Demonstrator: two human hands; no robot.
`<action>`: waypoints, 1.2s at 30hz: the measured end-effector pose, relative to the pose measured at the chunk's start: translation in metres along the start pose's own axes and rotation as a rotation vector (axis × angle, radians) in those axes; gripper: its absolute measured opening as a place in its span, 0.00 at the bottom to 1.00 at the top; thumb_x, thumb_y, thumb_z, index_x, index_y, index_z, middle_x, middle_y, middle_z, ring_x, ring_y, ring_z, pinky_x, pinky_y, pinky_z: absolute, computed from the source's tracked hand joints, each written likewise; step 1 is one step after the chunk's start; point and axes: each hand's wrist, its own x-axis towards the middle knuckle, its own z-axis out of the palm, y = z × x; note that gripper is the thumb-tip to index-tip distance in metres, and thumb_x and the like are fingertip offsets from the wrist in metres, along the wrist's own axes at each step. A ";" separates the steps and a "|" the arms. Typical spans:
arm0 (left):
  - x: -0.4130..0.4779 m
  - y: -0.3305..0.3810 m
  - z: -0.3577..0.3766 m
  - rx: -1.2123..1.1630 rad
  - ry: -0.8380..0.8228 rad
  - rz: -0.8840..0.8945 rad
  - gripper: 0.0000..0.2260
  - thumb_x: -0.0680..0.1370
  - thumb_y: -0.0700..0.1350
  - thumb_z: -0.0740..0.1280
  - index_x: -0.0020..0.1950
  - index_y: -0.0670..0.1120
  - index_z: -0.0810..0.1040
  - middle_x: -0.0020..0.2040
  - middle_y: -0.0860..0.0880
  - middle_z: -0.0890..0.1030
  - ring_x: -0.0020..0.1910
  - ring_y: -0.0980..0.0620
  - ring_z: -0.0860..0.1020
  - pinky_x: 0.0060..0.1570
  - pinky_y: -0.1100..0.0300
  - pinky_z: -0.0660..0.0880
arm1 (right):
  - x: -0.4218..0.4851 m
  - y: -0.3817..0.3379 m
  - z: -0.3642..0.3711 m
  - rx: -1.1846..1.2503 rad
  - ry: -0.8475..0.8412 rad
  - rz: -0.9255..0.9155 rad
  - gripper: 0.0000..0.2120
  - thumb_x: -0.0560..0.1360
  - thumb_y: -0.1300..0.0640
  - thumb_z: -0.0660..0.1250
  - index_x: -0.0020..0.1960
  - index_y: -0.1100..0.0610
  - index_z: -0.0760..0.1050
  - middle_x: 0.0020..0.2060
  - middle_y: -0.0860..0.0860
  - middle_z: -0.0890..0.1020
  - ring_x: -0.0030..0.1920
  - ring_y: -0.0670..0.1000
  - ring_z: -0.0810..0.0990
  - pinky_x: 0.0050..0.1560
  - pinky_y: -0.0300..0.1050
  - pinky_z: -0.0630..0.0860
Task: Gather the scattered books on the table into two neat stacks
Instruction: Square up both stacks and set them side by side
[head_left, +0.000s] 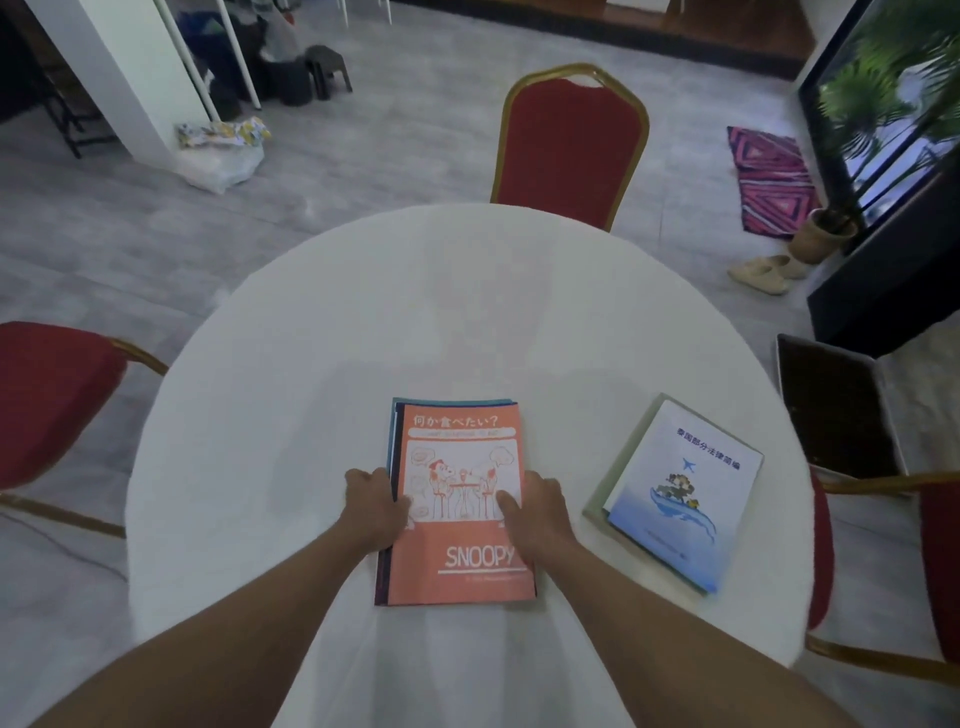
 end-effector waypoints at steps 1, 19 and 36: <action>0.001 0.000 0.000 0.043 0.005 0.002 0.16 0.81 0.45 0.62 0.67 0.40 0.68 0.69 0.40 0.62 0.66 0.44 0.70 0.62 0.55 0.72 | -0.001 0.000 0.001 -0.025 0.012 -0.003 0.17 0.82 0.51 0.62 0.67 0.58 0.72 0.62 0.56 0.72 0.56 0.52 0.77 0.55 0.43 0.75; 0.004 0.064 -0.001 0.300 0.093 0.243 0.28 0.80 0.48 0.60 0.75 0.38 0.54 0.71 0.39 0.61 0.70 0.41 0.63 0.67 0.50 0.68 | 0.002 -0.005 -0.045 -0.084 0.078 -0.080 0.22 0.84 0.46 0.54 0.70 0.60 0.66 0.67 0.58 0.68 0.69 0.57 0.68 0.67 0.53 0.69; -0.022 0.243 0.132 0.321 -0.276 0.404 0.28 0.80 0.58 0.58 0.69 0.36 0.67 0.67 0.35 0.69 0.68 0.37 0.68 0.67 0.51 0.64 | 0.003 0.153 -0.161 0.229 0.449 0.404 0.30 0.77 0.44 0.66 0.72 0.60 0.66 0.66 0.60 0.70 0.68 0.62 0.70 0.67 0.54 0.69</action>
